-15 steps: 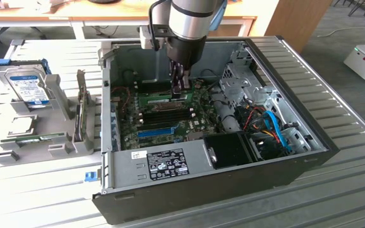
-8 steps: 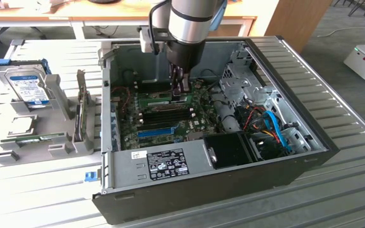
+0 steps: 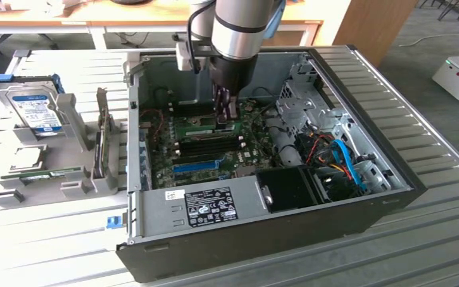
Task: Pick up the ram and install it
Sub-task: 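Insert the ram into the slot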
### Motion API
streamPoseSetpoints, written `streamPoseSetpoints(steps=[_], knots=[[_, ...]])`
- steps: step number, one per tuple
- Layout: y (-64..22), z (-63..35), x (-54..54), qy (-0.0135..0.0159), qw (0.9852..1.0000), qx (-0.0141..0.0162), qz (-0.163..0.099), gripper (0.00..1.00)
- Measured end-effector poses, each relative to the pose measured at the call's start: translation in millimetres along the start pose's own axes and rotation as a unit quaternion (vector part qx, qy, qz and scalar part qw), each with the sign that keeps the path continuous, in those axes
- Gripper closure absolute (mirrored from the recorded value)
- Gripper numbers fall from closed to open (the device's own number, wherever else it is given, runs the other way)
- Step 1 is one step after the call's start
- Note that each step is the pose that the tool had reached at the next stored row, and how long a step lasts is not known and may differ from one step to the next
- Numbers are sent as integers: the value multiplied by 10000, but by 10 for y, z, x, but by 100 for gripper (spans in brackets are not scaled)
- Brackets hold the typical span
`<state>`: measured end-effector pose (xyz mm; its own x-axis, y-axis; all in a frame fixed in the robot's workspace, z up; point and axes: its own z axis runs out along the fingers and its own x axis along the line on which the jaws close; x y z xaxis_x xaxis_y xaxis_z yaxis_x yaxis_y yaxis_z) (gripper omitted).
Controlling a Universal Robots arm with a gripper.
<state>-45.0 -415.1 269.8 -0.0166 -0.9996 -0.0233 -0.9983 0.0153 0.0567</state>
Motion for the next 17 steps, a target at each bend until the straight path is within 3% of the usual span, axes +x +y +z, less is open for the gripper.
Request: streamPoseSetpoints(steps=[17], knots=[[-9,152,3,0,10000,0,0,88]])
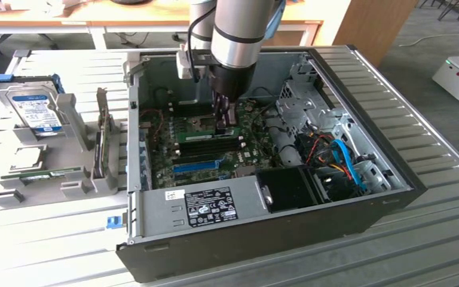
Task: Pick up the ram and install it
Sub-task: 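Insert the ram into the slot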
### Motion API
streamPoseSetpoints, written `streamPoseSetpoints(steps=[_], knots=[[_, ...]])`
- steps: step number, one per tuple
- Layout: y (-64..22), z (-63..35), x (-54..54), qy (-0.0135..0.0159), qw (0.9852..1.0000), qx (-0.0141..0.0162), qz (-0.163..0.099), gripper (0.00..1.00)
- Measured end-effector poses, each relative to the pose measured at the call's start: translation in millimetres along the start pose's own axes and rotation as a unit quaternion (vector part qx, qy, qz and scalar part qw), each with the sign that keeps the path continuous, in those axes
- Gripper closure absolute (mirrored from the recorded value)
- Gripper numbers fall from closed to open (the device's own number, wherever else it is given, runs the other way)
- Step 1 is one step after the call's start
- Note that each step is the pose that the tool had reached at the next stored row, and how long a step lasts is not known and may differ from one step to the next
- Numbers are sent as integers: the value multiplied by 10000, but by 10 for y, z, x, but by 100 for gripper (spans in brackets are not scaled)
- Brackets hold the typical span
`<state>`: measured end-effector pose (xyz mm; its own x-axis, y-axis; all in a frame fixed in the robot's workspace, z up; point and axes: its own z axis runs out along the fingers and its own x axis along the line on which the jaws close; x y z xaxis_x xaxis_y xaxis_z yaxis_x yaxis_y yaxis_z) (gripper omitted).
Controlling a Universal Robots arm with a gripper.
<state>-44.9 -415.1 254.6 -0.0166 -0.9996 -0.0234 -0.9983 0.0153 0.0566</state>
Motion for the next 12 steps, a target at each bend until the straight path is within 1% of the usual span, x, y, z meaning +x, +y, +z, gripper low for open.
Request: streamPoseSetpoints(steps=[4,8,9,10,12], knots=[[-2,32,1,0,10000,0,0,88],[-2,33,1,1,10000,0,0,88],[-20,33,1,0,10000,0,0,88],[-57,31,0,0,10000,-2,0,88],[-82,29,0,0,10000,-2,0,88]])
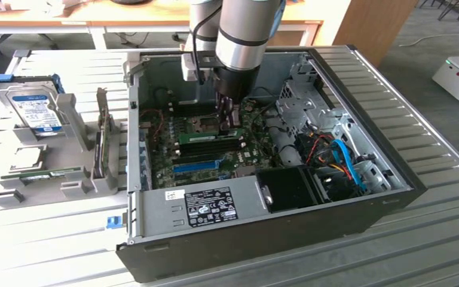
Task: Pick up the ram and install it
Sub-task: 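Insert the ram into the slot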
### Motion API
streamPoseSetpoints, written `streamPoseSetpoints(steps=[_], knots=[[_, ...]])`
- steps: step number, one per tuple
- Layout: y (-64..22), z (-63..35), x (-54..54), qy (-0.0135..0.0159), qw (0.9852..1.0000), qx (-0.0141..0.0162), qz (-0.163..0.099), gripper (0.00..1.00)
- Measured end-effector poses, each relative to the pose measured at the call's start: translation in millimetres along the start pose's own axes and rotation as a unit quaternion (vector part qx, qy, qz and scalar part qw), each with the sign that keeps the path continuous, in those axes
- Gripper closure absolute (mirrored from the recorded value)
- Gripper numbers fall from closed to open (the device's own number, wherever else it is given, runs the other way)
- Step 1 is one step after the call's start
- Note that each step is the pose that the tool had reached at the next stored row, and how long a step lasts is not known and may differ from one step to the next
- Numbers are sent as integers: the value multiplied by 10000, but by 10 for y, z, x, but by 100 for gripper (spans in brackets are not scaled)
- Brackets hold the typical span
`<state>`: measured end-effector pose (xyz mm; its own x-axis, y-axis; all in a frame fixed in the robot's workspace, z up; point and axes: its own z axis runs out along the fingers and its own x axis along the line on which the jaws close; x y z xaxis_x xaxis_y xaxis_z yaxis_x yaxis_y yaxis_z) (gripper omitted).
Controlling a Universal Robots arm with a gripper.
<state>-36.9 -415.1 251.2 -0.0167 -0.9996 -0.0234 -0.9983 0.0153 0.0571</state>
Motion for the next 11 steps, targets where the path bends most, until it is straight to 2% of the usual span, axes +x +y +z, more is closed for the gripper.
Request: streamPoseSetpoints(steps=[11], knots=[[-13,27,0,0,10000,0,0,88]])
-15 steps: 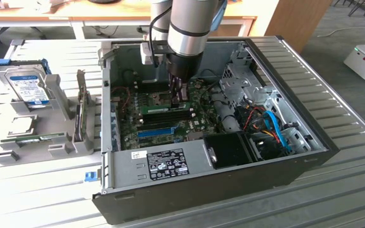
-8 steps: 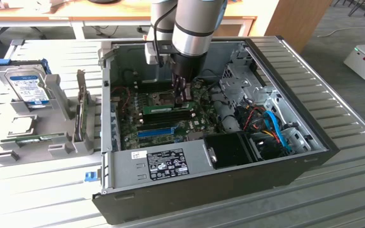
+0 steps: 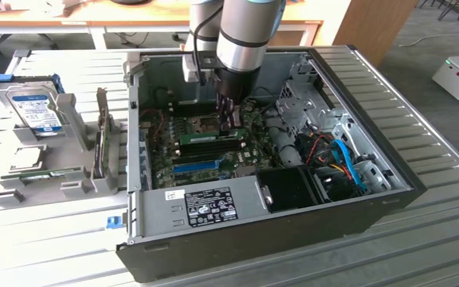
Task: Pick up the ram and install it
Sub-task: 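Insert the ram into the slot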
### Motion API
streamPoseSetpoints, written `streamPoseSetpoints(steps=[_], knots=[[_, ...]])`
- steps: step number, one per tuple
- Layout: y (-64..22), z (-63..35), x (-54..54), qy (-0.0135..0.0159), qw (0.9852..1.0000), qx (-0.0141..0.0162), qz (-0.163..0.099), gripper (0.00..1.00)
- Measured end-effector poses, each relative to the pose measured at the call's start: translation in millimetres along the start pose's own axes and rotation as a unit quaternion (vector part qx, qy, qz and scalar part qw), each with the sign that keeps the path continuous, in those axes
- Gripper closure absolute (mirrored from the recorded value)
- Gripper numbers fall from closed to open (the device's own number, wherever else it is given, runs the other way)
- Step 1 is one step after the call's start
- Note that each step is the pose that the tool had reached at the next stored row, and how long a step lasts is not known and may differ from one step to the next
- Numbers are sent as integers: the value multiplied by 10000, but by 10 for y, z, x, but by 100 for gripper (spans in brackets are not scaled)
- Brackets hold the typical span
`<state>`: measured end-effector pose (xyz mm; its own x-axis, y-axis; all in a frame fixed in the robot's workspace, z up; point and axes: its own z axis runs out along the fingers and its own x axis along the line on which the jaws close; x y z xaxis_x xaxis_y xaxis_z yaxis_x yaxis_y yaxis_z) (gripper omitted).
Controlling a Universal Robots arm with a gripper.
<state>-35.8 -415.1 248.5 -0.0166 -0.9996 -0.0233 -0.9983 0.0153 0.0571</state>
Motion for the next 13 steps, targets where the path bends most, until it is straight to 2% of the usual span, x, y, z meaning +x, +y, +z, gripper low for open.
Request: streamPoseSetpoints(steps=[13], knots=[[-5,82,2,0,10000,0,0,88]])
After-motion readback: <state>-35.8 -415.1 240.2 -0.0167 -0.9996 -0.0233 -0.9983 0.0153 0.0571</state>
